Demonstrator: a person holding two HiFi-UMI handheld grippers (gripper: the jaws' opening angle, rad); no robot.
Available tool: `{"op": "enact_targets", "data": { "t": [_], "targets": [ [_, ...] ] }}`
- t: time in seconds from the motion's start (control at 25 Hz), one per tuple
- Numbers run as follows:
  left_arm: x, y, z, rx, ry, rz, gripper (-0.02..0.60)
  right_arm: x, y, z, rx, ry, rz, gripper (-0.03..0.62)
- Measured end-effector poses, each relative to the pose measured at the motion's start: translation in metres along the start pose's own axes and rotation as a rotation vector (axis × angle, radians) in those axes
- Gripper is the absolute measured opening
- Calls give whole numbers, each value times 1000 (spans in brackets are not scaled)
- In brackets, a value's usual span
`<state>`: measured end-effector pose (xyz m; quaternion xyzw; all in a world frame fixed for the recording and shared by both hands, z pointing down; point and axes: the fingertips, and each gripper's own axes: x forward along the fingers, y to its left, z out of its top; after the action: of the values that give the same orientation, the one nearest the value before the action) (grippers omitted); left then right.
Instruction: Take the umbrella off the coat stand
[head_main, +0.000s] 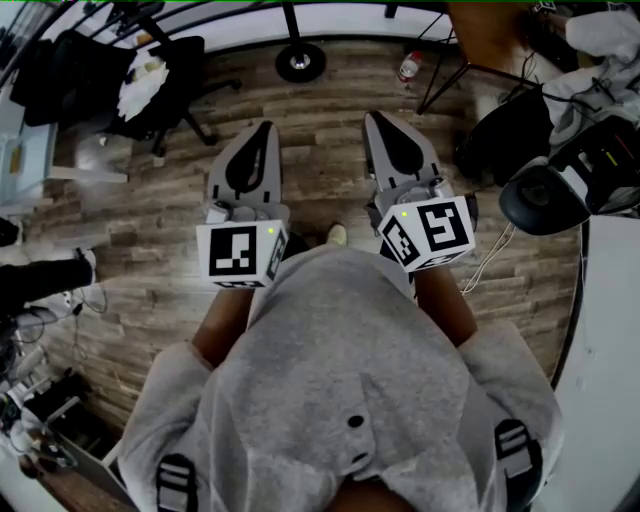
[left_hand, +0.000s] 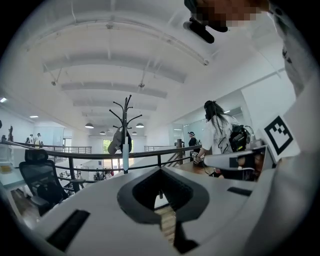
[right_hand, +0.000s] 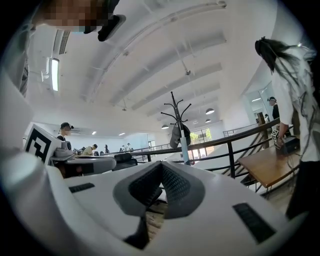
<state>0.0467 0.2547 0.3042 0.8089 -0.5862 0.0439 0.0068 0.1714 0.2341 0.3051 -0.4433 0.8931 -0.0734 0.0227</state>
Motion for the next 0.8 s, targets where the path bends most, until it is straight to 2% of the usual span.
{"op": "enact_targets", "data": {
  "t": [0.8],
  "targets": [
    [-30,-40,18,52,-26,9,11,-42,-2,16,2,-54,-6,9]
  ]
}}
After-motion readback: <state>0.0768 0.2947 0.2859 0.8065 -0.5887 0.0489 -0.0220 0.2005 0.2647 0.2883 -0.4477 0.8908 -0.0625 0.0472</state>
